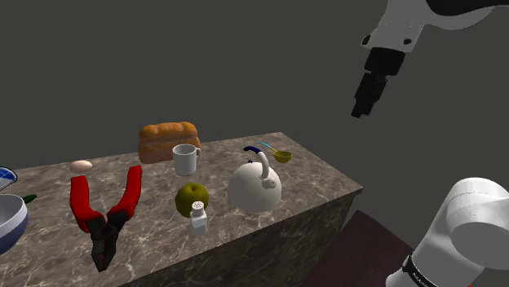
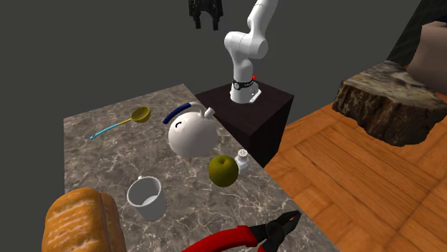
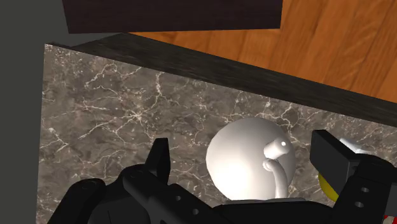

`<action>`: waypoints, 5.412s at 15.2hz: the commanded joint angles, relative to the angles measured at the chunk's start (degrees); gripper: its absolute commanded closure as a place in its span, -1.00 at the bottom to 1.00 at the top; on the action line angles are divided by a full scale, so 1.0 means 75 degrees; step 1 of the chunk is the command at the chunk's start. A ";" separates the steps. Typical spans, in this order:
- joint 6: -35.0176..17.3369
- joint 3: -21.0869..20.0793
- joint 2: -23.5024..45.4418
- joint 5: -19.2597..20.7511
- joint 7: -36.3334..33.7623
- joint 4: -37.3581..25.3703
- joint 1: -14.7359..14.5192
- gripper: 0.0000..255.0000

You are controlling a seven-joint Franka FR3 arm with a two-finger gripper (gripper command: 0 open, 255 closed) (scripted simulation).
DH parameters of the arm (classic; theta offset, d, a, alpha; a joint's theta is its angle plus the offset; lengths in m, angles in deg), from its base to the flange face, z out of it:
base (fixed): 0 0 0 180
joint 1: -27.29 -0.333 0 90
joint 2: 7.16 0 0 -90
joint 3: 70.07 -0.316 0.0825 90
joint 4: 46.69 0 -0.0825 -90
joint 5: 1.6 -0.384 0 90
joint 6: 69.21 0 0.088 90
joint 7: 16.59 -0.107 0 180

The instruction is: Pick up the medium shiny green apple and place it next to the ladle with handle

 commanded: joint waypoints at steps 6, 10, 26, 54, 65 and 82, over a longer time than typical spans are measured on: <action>-0.1006 -0.0616 0.0750 -0.0298 -0.0428 0.0129 -0.0207 -1.00; -0.1781 -0.1099 0.1493 -0.0450 -0.0770 0.0058 -0.0350 -1.00; -0.4136 -0.2846 0.5399 0.0258 -0.2508 -0.1760 -0.0685 -1.00; -0.5002 -0.3123 0.9374 0.2356 -0.4196 -0.4600 -0.1683 -1.00; -0.4918 -0.3133 0.9337 0.2334 -0.4179 -0.4651 -0.1679 1.00; -0.3355 -0.3248 0.8946 0.2082 -0.3960 -0.5859 -0.1683 1.00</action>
